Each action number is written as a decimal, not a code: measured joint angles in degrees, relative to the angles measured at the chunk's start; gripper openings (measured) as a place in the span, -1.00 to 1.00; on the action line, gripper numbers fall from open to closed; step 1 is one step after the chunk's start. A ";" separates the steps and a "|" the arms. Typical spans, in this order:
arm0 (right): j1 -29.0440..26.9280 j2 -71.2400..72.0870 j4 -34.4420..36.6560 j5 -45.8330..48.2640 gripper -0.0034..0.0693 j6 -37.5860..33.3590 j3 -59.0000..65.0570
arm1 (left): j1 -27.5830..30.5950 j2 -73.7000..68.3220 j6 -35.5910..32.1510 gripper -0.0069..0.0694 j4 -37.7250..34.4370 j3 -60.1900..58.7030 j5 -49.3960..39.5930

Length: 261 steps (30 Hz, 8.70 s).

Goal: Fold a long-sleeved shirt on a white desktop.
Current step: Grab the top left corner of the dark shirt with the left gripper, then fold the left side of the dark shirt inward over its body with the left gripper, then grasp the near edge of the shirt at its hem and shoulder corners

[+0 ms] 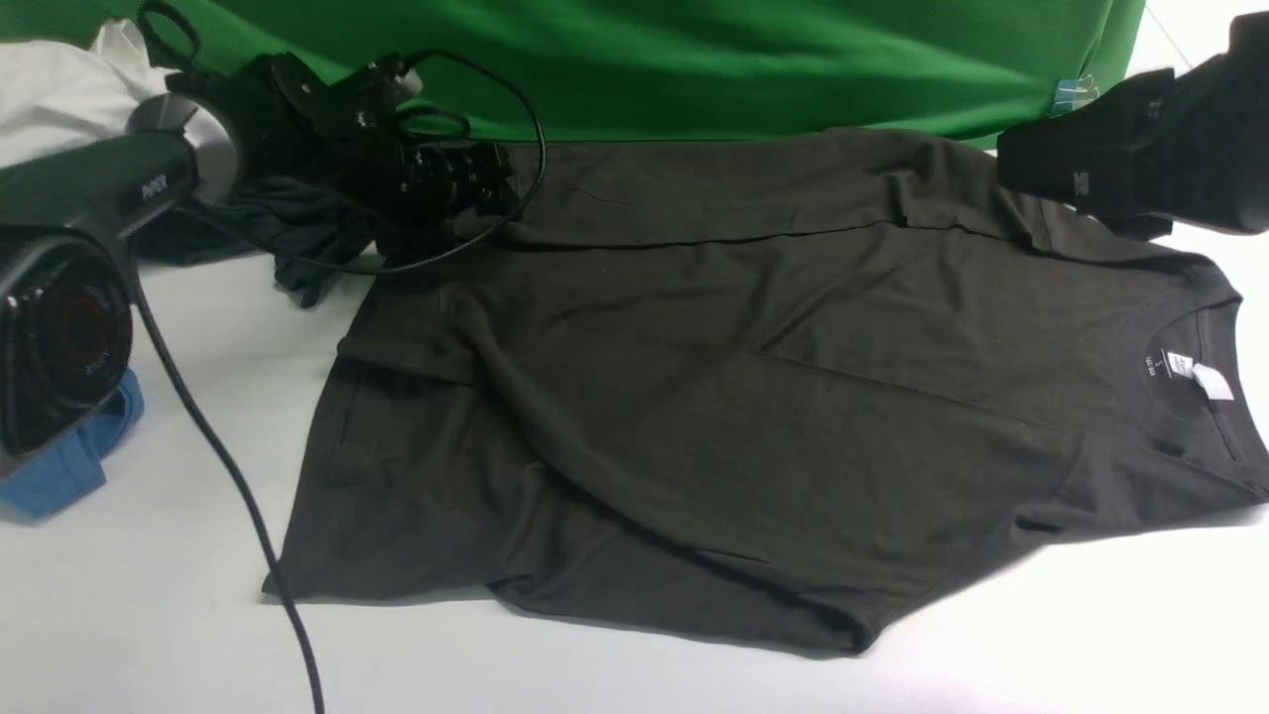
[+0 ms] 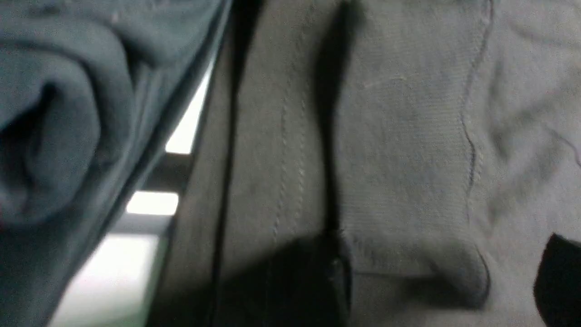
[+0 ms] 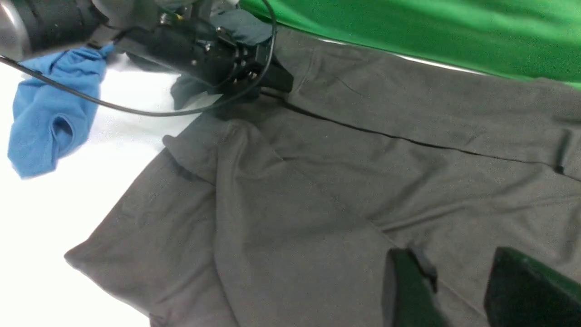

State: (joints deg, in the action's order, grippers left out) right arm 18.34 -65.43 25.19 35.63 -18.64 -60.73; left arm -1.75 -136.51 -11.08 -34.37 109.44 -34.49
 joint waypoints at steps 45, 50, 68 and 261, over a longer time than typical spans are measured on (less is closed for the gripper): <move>0.00 0.00 0.19 2.51 -0.24 1.41 -0.02 | 0.05 0.14 2.27 0.22 7.34 0.43 1.71; 0.00 0.00 0.19 2.62 -0.24 1.48 -0.02 | 0.05 -0.50 -1.50 0.26 3.62 0.43 3.27; 0.00 0.00 0.19 3.57 -0.24 1.62 -0.02 | 0.05 -0.61 -7.12 -0.75 -0.15 0.43 3.83; 22.93 -30.36 -35.43 -15.15 -0.26 -6.68 18.26 | 4.66 49.31 8.37 -0.74 22.32 -63.56 -5.17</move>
State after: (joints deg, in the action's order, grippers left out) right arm 41.27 -95.78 -10.25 20.48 -25.32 -42.47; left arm 2.91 -87.20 -2.70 -12.06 45.87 -39.66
